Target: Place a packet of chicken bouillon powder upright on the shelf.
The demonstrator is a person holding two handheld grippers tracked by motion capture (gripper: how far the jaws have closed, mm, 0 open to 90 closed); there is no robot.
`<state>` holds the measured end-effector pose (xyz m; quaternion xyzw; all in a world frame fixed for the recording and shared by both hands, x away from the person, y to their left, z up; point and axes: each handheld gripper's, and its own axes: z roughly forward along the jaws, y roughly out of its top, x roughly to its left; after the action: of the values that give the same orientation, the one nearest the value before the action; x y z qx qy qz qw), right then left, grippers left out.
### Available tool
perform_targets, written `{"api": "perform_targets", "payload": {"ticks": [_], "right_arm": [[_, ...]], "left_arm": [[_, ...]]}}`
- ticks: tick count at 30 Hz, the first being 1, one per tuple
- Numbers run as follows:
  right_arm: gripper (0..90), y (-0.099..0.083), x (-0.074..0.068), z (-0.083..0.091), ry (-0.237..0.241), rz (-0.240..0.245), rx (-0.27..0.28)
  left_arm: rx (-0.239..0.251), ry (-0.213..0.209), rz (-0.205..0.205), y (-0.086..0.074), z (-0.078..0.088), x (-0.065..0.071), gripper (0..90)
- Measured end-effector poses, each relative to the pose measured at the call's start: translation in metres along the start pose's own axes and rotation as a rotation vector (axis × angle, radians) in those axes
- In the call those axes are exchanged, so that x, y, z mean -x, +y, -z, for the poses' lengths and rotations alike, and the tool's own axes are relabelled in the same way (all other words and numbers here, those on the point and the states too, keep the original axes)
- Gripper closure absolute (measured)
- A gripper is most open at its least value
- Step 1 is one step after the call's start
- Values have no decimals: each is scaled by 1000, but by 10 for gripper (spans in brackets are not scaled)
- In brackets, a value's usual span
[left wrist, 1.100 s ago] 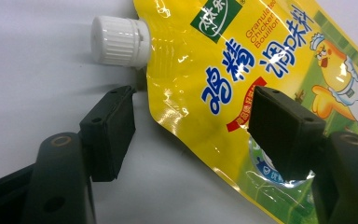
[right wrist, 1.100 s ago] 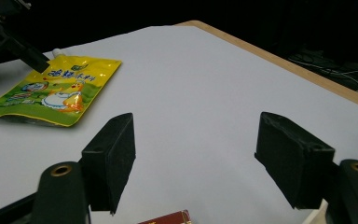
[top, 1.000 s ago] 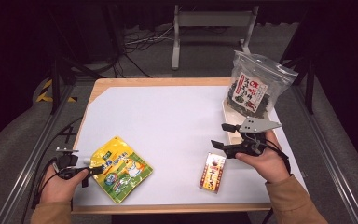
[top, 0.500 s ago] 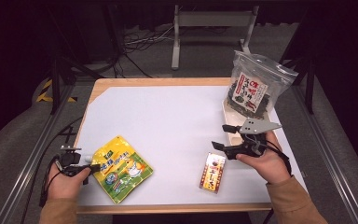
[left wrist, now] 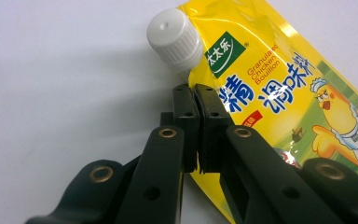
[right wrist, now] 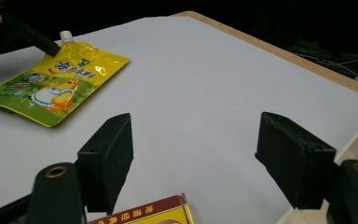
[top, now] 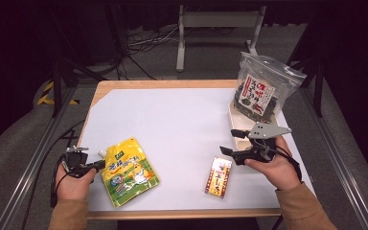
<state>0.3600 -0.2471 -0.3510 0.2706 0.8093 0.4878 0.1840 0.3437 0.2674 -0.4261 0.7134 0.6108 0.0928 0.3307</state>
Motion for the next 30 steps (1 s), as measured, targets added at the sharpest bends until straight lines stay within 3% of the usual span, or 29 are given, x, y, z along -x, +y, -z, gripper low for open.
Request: {"api": "perform_targets", "payload": {"ticks": [3, 6, 7, 11, 14, 19, 23, 30], "right_arm": [[275, -1, 0, 1, -3, -3, 0], [275, -2, 1, 2, -6, -7, -2], [275, -2, 1, 2, -7, -7, -3], [275, -3, 1, 2, -6, -8, -4], [275, -4, 1, 3, -9, -10, -6], [275, -4, 1, 4, -11, -10, -5], [313, -4, 1, 6, -10, 2, -14], [402, -3, 1, 8, 3, 14, -52]], "left_arm": [[12, 4, -40, 1, -2, 4, 884], [14, 5, -108, 4, -4, 14, 882], [14, 5, -108, 4, -4, 14, 884], [19, 16, -193, 6, -8, 30, 897], [53, 19, -253, 9, -7, 39, 900], [85, -7, -272, 11, -2, 43, 900], [133, -66, -274, 15, 8, 47, 900], [204, -140, -325, 20, 28, 53, 900]]}}
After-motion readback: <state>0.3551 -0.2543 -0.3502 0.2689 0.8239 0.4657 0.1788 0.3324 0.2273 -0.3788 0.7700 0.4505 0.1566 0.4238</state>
